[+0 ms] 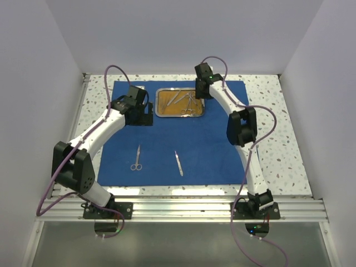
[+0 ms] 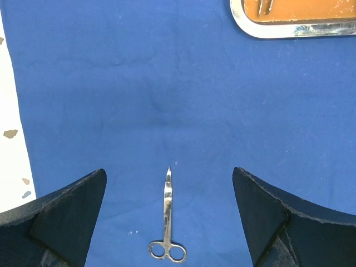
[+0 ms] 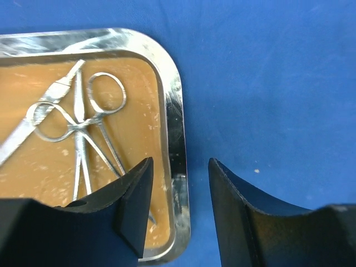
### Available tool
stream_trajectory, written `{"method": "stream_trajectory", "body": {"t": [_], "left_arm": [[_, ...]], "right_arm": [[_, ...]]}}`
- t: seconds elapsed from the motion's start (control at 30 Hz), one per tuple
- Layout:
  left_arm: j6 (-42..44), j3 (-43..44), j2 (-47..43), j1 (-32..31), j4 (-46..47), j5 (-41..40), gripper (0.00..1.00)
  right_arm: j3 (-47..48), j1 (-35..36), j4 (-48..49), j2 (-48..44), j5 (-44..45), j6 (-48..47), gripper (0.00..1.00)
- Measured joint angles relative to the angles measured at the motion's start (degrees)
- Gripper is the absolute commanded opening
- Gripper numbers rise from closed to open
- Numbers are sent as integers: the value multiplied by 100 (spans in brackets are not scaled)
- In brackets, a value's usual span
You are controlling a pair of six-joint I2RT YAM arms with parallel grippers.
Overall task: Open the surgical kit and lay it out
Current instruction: Pick up the medical item from the container.
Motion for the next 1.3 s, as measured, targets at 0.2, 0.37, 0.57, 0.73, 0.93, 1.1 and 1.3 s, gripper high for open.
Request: {"method": "stream_trajectory", "body": {"t": [0.2, 0.37, 0.57, 0.73, 0.93, 1.1, 1.3], "left_arm": [[24, -50, -17, 0, 55, 0, 99], [42, -245, -136, 0, 107, 0, 99], [44, -398, -199, 0, 138, 4, 100], [46, -420, -203, 0, 153, 28, 99], [46, -422, -203, 0, 160, 37, 99], [46, -433, -203, 0, 160, 37, 99], [44, -435, -203, 0, 162, 37, 99]], "right_arm": [[26, 63, 90, -380, 35, -63, 49], [37, 162, 94, -459, 4, -68, 48], [-4, 308, 37, -455, -127, -83, 48], [-4, 380, 26, -420, -251, -83, 48], [-4, 393, -13, -278, -332, -68, 48], [-4, 393, -33, -22, -345, -59, 46], [-2, 393, -33, 125, -345, -57, 33]]}}
